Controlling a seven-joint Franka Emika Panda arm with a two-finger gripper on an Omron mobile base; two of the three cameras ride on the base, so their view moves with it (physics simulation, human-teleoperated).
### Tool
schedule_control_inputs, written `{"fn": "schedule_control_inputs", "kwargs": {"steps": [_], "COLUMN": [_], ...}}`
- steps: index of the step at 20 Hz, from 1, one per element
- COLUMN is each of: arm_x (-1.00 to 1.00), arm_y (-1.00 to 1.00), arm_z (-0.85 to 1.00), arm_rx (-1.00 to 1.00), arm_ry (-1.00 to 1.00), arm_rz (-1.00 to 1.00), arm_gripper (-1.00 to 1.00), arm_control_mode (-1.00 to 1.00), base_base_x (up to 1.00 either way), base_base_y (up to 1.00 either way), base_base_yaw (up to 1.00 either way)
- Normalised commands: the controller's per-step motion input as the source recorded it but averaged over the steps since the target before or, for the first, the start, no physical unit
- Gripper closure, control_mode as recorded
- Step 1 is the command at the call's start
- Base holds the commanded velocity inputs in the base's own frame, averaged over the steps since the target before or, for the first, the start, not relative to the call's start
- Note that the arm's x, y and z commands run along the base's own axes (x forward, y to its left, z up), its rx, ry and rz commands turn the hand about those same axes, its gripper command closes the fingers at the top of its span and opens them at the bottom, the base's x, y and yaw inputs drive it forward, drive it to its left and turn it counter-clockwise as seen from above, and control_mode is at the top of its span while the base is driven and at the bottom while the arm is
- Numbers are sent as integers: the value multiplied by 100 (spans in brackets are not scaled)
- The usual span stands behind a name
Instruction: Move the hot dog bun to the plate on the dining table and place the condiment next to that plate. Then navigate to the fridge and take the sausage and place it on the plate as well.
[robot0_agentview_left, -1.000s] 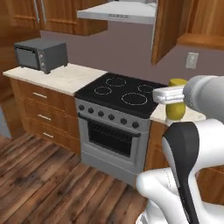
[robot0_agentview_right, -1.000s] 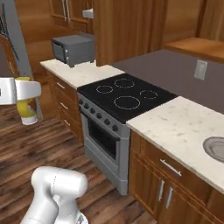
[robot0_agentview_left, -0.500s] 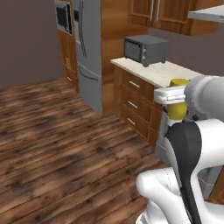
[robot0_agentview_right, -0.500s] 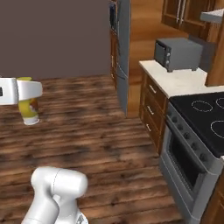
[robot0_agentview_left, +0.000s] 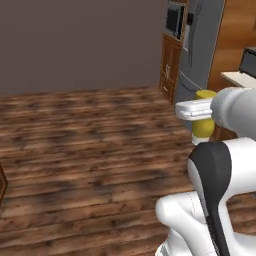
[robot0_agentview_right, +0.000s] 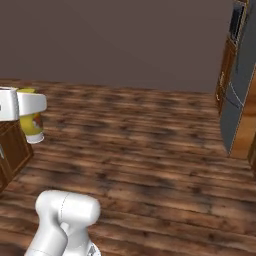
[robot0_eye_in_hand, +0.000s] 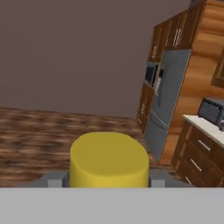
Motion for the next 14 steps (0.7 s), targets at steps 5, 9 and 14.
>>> {"fn": "schedule_control_inputs", "kwargs": {"steps": [5, 9, 14], "arm_x": [0, 0, 0], "arm_y": [0, 0, 0], "arm_z": [0, 0, 0], "arm_rx": [0, 0, 0], "arm_ry": [0, 0, 0], "arm_rz": [0, 0, 0], "arm_gripper": [100, 100, 100], "arm_control_mode": [100, 100, 100], "base_base_x": [100, 100, 100], "base_base_y": [30, 0, 0], "base_base_yaw": [32, 16, 15]}}
